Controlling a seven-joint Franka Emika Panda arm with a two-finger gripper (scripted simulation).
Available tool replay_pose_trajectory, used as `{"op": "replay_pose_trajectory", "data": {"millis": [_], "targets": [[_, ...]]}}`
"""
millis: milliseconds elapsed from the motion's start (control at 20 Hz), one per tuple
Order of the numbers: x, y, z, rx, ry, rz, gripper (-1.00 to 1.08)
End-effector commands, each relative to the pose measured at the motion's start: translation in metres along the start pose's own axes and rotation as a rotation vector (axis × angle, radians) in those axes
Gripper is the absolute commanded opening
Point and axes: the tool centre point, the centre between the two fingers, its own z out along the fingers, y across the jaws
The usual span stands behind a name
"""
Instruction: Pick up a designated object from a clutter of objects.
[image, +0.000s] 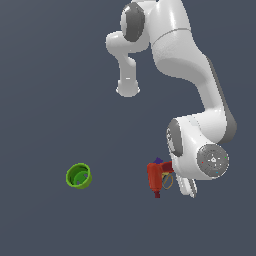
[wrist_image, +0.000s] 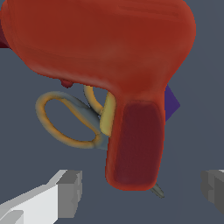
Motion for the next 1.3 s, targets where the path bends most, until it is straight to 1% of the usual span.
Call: {"op": "replay_pose_trajectory", "data": {"millis": [0,350,700,900,950,1250], "targets": [[-0.002,-0.001,0.004,-0.003,0.001,0.019,1.08],[-0.003,-0.002,0.007,-0.005,0.001,0.024,1.08],[-0.003,-0.001,0.030,-0.005,0.002,0.027,1.08],[-0.003,-0.001,0.036,-0.005,0.002,0.028,1.08],[-0.003,-0.001,0.036,-0.005,0.002,0.028,-1.00],[-0.003,-0.001,0.036,-0.005,0.002,0.028,-1.00]]}}
